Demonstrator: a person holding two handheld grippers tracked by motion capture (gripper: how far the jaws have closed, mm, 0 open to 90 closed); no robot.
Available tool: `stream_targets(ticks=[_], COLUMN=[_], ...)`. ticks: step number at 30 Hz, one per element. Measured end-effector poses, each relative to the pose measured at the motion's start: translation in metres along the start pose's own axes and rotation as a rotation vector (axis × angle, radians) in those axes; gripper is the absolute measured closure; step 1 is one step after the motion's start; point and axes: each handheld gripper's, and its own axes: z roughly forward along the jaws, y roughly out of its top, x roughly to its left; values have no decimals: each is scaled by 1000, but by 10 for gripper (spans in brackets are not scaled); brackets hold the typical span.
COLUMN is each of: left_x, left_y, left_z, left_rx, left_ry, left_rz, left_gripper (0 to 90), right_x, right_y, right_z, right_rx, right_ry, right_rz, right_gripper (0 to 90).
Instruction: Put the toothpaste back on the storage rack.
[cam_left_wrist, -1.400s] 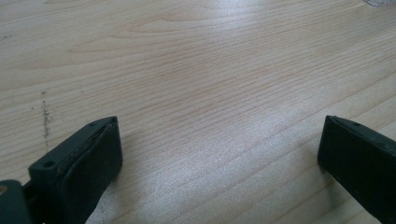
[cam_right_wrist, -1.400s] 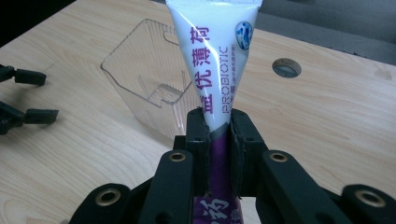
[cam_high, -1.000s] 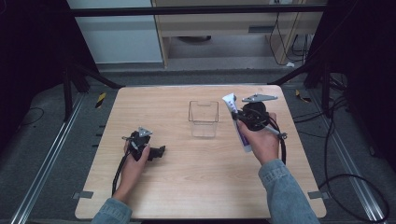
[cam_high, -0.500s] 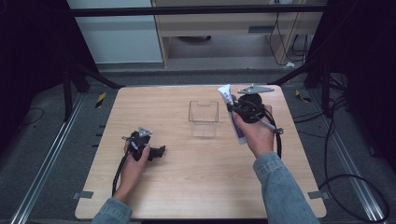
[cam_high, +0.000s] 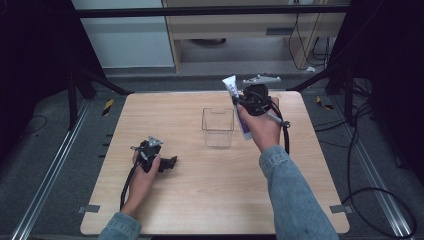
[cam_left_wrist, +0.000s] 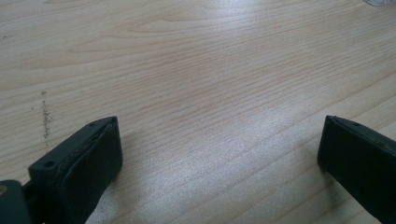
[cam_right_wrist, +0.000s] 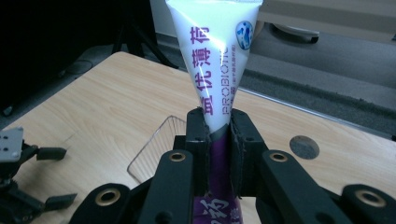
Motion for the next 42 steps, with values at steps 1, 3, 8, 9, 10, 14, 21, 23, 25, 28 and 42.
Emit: stream_targets(ticks=[1,3,8,9,10,14,21,23,25,28,42], left_x=[0,0,0,0,0,0,0,0,0,0,0], left_y=[0,0,0,0,0,0,0,0,0,0,0], left_z=[0,0,0,0,0,0,0,0,0,0,0], left_rx=[0,0,0,0,0,0,0,1,1,1,2], left_ry=[0,0,0,0,0,0,0,0,0,0,0], left_rz=[0,0,-1,0,-1,0,0,0,0,0,1], left_gripper=[0,0,0,0,0,0,0,0,0,0,0], right_x=[0,1,0,0,0,1,6,8,10,13,21], right_y=[2,5,13,16,17,22,30,34,36,39,45], right_z=[2,5,11,13,14,18,27,28,30,31,42], right_rx=[-3,-14,-32,-40,-42,-61,-86,-97,-105,-111,-153], right_ry=[-2,-3,-3,-3,-3,-6,-10,-8,-8,-11,-32], right_rz=[0,6,14,12,12,19,20,19,11,6,1], right_gripper=[797,797,797,797,797,797,797,798,797,797,796])
